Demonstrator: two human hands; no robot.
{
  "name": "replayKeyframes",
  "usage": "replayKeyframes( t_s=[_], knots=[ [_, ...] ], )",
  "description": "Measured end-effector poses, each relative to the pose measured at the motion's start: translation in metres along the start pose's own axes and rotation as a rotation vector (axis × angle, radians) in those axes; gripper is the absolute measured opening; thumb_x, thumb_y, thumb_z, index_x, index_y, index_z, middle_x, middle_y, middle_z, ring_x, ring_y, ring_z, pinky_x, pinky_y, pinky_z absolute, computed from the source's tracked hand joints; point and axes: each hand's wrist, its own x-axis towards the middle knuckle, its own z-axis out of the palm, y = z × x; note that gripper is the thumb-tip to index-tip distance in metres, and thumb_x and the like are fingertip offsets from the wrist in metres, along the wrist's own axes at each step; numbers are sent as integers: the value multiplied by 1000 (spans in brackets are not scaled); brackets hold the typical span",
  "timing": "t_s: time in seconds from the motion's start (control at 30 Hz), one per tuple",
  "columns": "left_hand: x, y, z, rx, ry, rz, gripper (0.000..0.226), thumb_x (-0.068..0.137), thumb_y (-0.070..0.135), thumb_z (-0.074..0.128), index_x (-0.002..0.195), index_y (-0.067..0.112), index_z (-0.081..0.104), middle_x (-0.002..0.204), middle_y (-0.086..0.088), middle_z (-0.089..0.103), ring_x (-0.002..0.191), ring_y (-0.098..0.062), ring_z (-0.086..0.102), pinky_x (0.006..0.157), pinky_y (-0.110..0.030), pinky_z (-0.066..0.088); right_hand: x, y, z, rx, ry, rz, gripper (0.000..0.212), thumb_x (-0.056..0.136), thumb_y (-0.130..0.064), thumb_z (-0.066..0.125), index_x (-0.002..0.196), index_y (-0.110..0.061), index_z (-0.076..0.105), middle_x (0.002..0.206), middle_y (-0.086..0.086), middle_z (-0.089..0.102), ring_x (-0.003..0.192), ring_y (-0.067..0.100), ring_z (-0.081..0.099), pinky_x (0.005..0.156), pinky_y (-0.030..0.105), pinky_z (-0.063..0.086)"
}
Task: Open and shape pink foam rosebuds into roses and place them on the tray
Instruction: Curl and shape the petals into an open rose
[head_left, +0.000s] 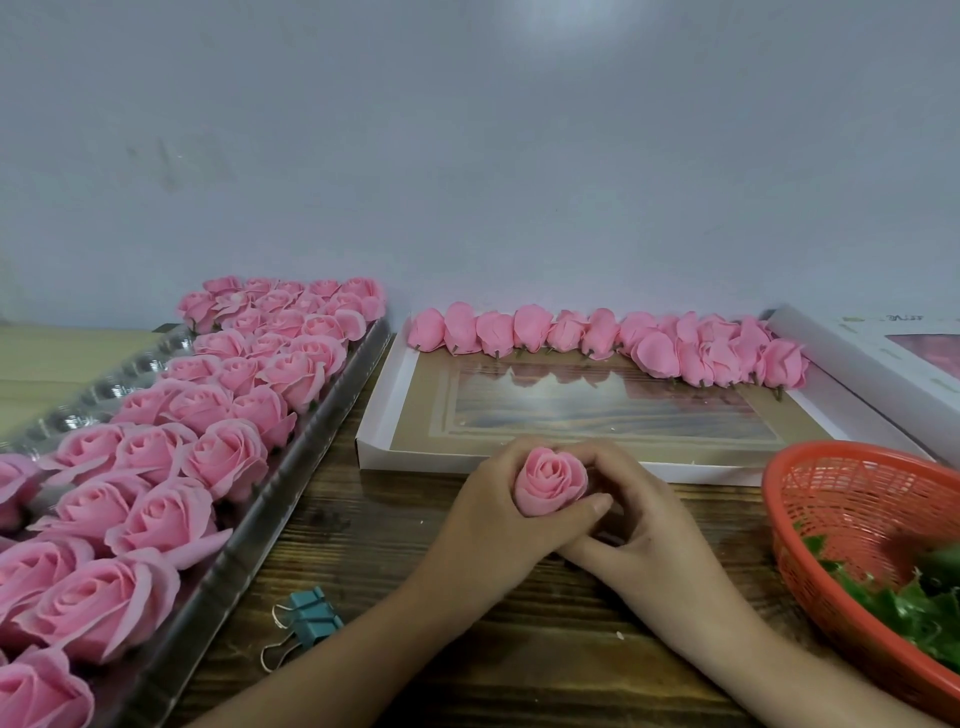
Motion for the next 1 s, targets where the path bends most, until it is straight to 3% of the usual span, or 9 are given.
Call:
replayKeyframes(
  t_s=[0.17, 0.3, 0.47, 0.57, 0.7, 0.77, 0.83, 1.0],
  knots=[
    [1, -1, 0, 37, 50, -6, 13, 75, 20, 76, 84, 22, 67, 77, 4, 70, 71, -7, 66, 62, -16, 50, -1, 2, -1, -97, -11, -36, 41, 75, -1, 76, 103, -29, 66, 93, -6, 65, 79, 16, 58, 69, 43, 50],
    [0, 1, -1, 15, 117, -6, 5, 78, 19, 73, 80, 21, 68, 65, 4, 69, 49, -3, 58, 47, -14, 43, -2, 1, 1, -58, -21, -43, 42, 79, -9, 62, 112, -35, 62, 97, -9, 63, 86, 17, 60, 77, 41, 52],
    [3, -4, -3, 76, 70, 41, 13, 78, 22, 73, 90, 19, 71, 84, -1, 72, 80, -15, 68, 72, -30, 56, -2, -1, -1, -85, 25, -105, 27, 85, -40, 61, 111, -34, 66, 102, -9, 65, 95, 16, 60, 76, 19, 44],
    [5, -7, -2, 161, 21, 68, 12, 74, 29, 76, 83, 29, 67, 78, 8, 70, 78, -6, 66, 69, -21, 52, -2, -1, -1, -121, 41, -158, 25, 83, -36, 73, 106, -32, 67, 100, -12, 65, 97, 12, 60, 76, 11, 40],
    [7, -10, 1, 213, -72, 34, 37, 59, 53, 66, 86, 28, 65, 82, 10, 67, 84, -9, 65, 76, -29, 53, 0, 1, -3, -136, 44, -201, 14, 83, -30, 74, 96, -30, 70, 93, -10, 65, 91, 14, 59, 73, 15, 41],
    [6, -9, 0, 223, -65, 16, 35, 55, 56, 60, 78, 30, 62, 75, 11, 65, 78, -6, 64, 74, -25, 53, 1, 1, -4, -129, 39, -209, 12, 83, -34, 69, 94, -29, 70, 92, -10, 65, 90, 15, 59, 74, 17, 42],
    [5, -9, 0, 231, -72, 27, 27, 60, 46, 64, 75, 24, 61, 73, 7, 63, 76, -9, 63, 72, -28, 53, 2, 1, -5, -129, 24, -220, 10, 84, -32, 70, 92, -27, 71, 93, -11, 65, 92, 15, 60, 76, 18, 43],
    [3, -3, -3, 181, -113, 90, 22, 73, 18, 73, 93, 12, 65, 84, -4, 68, 83, -17, 65, 77, -40, 53, 5, 1, -8, -110, -4, -259, 9, 84, -22, 73, 92, -22, 74, 96, -10, 67, 97, 16, 64, 85, 20, 45]
  ],
)
